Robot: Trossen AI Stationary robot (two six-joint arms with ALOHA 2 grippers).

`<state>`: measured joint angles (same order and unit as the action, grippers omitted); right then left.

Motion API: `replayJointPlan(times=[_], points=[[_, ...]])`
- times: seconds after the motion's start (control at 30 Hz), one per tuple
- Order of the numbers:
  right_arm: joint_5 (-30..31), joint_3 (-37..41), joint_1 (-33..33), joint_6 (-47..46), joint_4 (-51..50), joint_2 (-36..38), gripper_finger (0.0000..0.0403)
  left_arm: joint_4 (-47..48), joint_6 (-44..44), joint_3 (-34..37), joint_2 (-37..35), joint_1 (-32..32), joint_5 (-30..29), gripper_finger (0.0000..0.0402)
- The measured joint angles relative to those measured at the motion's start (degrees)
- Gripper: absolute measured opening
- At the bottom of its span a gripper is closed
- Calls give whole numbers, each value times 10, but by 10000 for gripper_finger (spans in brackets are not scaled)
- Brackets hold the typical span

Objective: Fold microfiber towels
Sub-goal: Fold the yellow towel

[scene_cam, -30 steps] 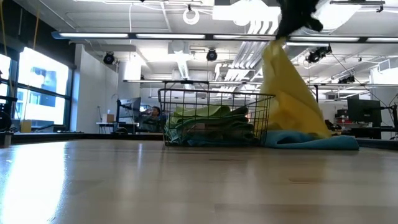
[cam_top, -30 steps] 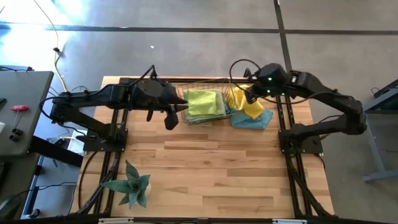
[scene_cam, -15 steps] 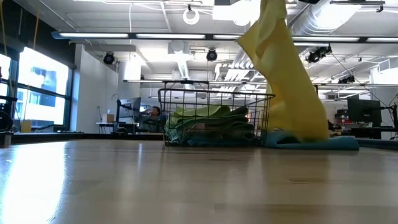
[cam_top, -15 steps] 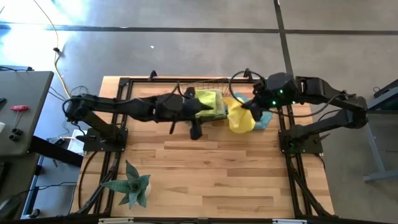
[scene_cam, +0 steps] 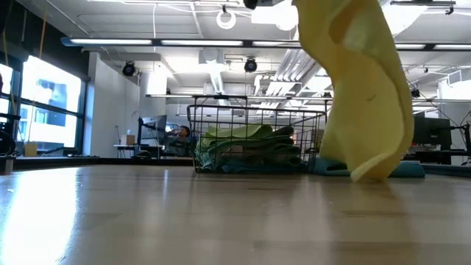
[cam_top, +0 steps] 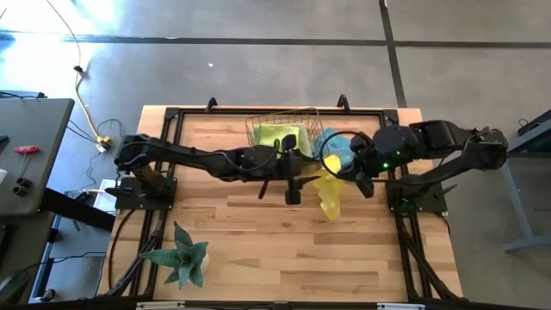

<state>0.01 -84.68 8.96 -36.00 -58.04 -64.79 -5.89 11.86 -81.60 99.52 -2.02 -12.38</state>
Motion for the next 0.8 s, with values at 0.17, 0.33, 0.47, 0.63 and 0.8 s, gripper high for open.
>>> replayJointPlan(times=[0.17,0.33,0.47,0.63,0.8], points=[[19,0,5,4,0,0,0,1,-34,0,21,0,-3,183],[25,0,5,15,0,0,0,31,-52,0,32,0,-8,175],[20,0,5,27,0,0,0,54,-59,0,33,-2,0,164],[13,0,5,30,0,0,0,52,-66,0,33,-6,30,112],[10,0,5,30,-24,-1,0,54,-102,0,31,-6,59,16]])
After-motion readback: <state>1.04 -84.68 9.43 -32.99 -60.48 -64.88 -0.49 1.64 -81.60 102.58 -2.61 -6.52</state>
